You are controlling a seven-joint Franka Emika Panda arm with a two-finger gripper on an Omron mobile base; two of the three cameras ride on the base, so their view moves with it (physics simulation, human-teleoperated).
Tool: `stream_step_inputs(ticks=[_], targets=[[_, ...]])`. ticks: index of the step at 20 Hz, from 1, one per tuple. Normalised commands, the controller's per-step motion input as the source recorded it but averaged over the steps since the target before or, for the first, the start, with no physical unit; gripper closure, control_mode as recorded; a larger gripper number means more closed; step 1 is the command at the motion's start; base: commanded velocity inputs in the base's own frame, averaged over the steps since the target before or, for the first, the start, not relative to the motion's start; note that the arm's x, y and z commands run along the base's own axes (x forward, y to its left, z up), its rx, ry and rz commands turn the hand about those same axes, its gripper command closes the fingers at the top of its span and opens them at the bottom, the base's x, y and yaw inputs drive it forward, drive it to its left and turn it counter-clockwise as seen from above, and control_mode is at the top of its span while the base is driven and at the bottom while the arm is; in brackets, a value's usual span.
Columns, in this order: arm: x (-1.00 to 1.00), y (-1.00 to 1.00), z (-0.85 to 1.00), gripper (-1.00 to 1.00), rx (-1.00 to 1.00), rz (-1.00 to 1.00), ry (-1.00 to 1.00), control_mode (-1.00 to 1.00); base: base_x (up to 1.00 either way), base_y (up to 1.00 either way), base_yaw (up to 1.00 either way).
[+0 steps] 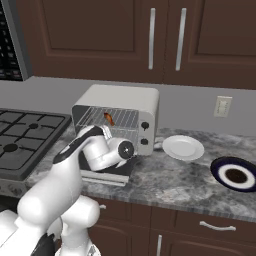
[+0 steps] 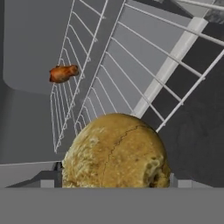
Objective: Open the toaster oven door. Place the bread on the bottom rack in the toaster oven and place the chicken drumstick on the top rack.
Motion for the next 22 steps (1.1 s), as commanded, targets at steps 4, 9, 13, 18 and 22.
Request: stream_step_inputs(ticks=[4, 9, 13, 18, 22], targets=[[0.0, 0.0, -0.21, 1.0, 0.0, 0.0, -0.03, -1.0, 0.0, 0.0, 0.0], [0.07, 0.19, 0.06, 1.0, 0.0, 0.0, -0.12, -1.0, 0.0, 0.0, 0.0], [0.24, 0.29, 0.0, 1.0, 0.0, 0.0, -0.06, -1.0, 0.0, 0.0, 0.0], [0.07, 0.0, -0.04, 1.0, 0.0, 0.0, -0.05, -1.0, 0.0, 0.0, 0.0], [0.12, 0.0, -0.16, 1.0, 0.0, 0.0, -0.02, -1.0, 0.0, 0.0, 0.0]])
